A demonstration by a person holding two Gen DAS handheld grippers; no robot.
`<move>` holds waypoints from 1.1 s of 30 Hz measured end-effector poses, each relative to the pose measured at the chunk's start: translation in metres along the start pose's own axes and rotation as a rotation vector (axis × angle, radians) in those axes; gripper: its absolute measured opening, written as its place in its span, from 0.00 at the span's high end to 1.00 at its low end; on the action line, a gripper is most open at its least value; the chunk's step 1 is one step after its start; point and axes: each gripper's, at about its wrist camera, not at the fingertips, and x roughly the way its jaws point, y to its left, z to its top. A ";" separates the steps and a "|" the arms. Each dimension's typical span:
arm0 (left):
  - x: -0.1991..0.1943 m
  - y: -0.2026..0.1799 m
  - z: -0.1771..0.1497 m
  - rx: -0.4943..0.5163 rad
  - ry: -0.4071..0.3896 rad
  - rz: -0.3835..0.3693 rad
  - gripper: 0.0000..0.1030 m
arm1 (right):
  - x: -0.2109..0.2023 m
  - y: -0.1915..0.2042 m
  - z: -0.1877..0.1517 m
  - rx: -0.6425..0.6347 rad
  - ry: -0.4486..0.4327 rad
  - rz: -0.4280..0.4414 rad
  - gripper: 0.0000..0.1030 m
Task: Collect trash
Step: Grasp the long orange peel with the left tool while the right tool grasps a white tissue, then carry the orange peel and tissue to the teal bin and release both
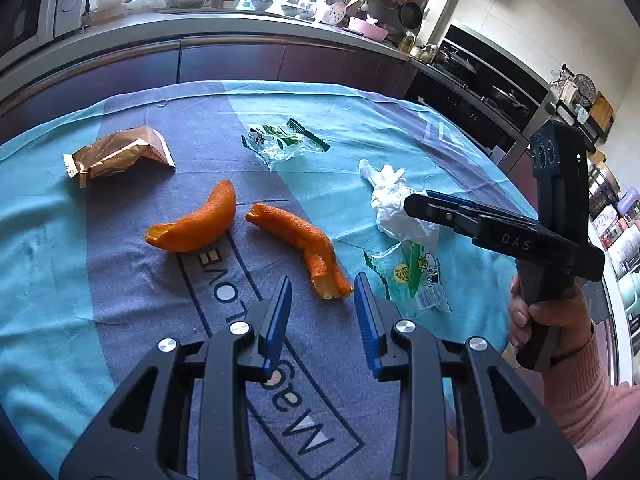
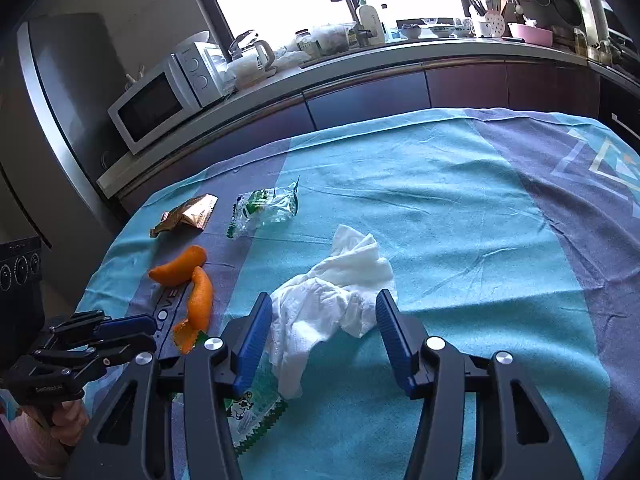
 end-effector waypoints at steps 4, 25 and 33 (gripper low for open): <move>0.013 0.000 0.004 -0.005 0.026 0.020 0.69 | 0.001 -0.003 -0.001 0.010 0.004 0.018 0.80; 0.010 0.002 0.004 -0.003 -0.001 0.031 0.92 | -0.020 0.007 0.010 0.007 -0.089 0.085 0.96; -0.025 0.007 -0.002 -0.003 -0.063 0.032 0.92 | -0.027 0.029 0.015 -0.028 -0.117 0.127 0.96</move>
